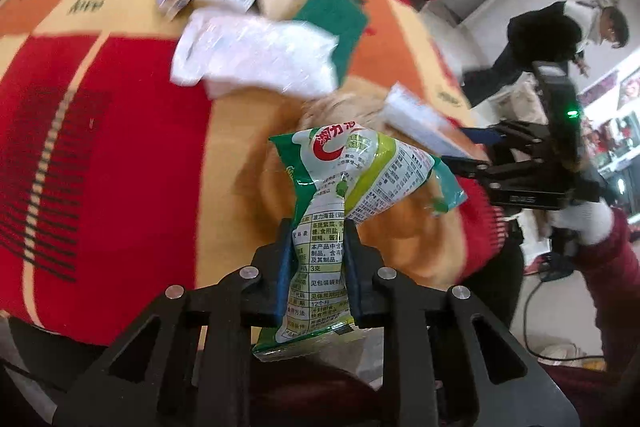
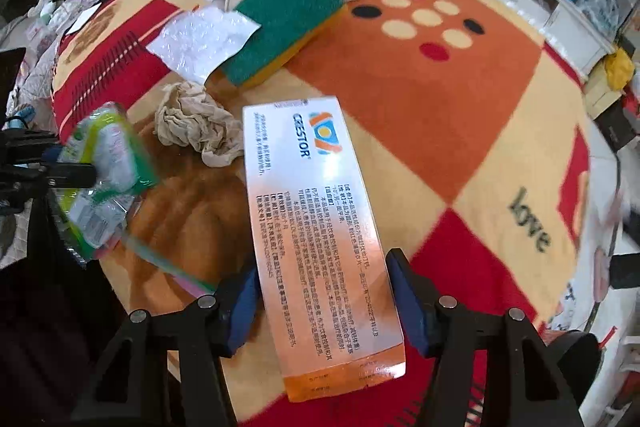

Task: Collect trash
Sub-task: 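Lift the green snack bag with the left tool while the right tool grasps and lifts the Crestor box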

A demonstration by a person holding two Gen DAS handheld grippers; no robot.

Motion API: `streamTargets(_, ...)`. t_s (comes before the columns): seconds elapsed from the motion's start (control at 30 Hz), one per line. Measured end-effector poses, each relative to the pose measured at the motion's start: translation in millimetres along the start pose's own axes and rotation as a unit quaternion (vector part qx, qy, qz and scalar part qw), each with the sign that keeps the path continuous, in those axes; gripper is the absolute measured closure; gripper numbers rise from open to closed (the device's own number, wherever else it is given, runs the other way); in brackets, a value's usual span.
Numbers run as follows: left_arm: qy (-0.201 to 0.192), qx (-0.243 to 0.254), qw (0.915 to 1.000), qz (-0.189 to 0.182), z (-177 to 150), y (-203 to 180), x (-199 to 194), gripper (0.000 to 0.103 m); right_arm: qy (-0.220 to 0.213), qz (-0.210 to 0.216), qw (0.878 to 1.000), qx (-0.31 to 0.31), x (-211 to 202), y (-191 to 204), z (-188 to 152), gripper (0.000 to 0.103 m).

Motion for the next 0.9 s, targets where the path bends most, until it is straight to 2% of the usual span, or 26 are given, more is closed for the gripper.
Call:
streamTargets(0.1, -0.018, 0.021, 0.9996, -0.008, 18, -20, -14, 0.083, -0.009, -0.012, 1.0, 0.01, -10, -9, -4, 0.044)
streamTargets(0.27, -0.022, 0.036, 0.999, -0.015, 34, -38, -9, 0.083, -0.016, -0.026, 0.999, 0.027, -23, -34, -14, 0.045)
streamTargets(0.5, -0.021, 0.047, 0.9985, -0.017, 39, -51, -4, 0.083, 0.017, -0.003, 0.997, 0.07, -12, -46, -43, 0.041)
streamTargets(0.7, -0.019, 0.04, 0.999, -0.012, 38, -48, -5, 0.083, 0.017, 0.009, 0.997, 0.075, 0, -37, -32, 0.04)
streamTargets(0.77, -0.021, 0.04, 0.9989, -0.009, 36, -46, -9, 0.083, 0.02, 0.012, 0.997, 0.074, 5, -34, -28, 0.033)
streamTargets(0.87, -0.022, 0.034, 0.9991, -0.009, 34, -43, -12, 0.083, 0.019, 0.003, 0.997, 0.068, 11, -33, -26, 0.034)
streamTargets(0.9, -0.022, 0.032, 0.9992, -0.01, 34, -42, -11, 0.083, 0.016, 0.001, 0.997, 0.069, 12, -35, -25, 0.037)
Point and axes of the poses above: each gripper's, at about its wrist camera, not at the fingertips, and x roughly the way its jaws point, y to its left, z to its top, the point moved 10 cm from there along x, roughly the way its jaws point, and after that the axes turned 11 degrees about x, right-handed, at the moved point
